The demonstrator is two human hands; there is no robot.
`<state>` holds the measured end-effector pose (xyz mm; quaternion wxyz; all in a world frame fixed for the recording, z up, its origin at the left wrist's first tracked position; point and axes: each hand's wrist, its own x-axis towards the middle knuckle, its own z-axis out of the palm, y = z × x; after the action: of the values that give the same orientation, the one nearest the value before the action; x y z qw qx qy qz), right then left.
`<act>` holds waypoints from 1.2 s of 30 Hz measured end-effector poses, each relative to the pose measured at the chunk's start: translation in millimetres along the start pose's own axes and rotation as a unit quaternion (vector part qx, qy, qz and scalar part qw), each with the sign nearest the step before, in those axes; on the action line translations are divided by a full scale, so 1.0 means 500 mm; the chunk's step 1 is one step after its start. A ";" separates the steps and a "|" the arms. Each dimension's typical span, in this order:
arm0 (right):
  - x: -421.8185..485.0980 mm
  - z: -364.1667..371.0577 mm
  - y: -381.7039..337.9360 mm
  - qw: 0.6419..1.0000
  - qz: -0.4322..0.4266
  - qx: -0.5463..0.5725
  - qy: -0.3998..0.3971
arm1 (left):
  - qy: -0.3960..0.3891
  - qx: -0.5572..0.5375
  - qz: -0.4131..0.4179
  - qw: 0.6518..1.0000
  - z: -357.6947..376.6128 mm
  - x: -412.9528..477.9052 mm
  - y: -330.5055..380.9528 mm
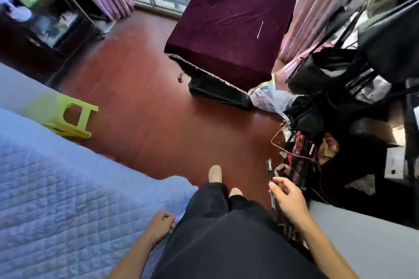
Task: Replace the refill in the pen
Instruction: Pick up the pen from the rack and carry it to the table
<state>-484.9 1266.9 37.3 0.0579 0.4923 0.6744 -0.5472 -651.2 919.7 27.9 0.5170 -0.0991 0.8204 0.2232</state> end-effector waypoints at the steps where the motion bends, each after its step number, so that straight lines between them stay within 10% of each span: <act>1: 0.026 0.001 -0.019 1.000 -0.002 -0.002 -0.004 | 0.004 -0.004 -0.014 1.000 -0.005 0.009 0.000; 23: 0.471 0.091 -0.469 1.000 -0.023 0.019 -0.006 | 0.027 -0.111 0.109 0.987 -0.366 0.362 0.640; 36: 0.753 0.111 -0.683 0.998 0.004 0.067 -0.002 | 0.027 -0.032 -0.001 0.999 -0.515 0.449 0.734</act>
<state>-950.2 1477.7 15.6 0.0282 0.4965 0.6343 -0.5919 -1102.9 1137.2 18.5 0.4911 -0.1224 0.8264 0.2466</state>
